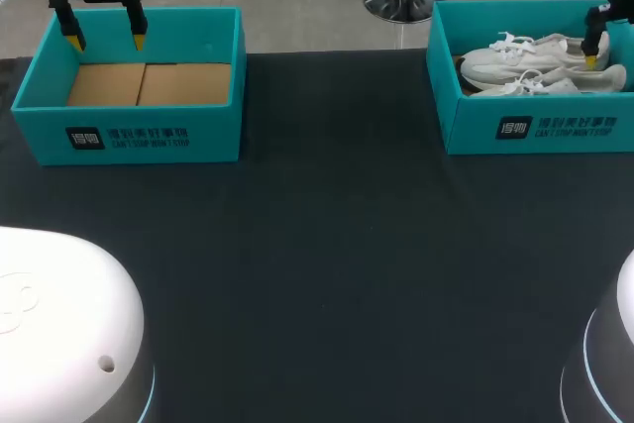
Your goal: Take the shoe out of the shoebox, open the shoe tongue, remove and reinsert the insole, then place the shoe into the shoebox
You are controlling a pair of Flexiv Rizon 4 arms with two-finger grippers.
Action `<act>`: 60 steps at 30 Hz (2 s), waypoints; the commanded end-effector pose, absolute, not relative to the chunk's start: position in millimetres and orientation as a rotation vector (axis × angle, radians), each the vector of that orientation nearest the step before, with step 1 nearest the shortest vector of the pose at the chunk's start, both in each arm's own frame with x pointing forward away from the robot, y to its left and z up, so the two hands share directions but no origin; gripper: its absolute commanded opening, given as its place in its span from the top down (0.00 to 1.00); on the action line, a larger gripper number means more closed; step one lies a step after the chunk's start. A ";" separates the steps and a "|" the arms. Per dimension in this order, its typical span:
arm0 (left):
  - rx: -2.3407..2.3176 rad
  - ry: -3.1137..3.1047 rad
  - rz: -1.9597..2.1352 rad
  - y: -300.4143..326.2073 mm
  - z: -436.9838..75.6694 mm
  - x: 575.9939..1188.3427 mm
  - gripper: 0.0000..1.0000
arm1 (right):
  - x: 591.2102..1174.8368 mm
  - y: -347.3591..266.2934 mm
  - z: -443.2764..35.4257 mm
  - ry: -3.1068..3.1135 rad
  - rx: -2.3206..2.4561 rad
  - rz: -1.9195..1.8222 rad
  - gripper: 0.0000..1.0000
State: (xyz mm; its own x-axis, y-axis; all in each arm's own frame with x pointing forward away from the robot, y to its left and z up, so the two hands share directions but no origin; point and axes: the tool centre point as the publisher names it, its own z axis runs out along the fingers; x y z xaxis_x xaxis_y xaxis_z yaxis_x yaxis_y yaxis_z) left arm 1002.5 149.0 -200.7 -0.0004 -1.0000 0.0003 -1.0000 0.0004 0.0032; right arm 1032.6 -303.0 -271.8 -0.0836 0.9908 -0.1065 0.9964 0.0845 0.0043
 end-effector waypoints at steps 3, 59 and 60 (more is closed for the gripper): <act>2.220 -2.220 -0.004 149.2 -200.4 1002.0 0.00 | 1042.5 -307.8 -280.4 2.265 2.084 -0.117 0.00; 2.220 -2.220 -0.004 149.2 -200.4 1002.0 0.00 | 1056.3 -332.4 -341.4 2.192 2.141 -0.166 1.00; 2.220 -2.220 -0.004 149.2 -200.4 1002.0 0.00 | 1056.3 -332.7 -341.3 2.191 2.142 -0.167 1.00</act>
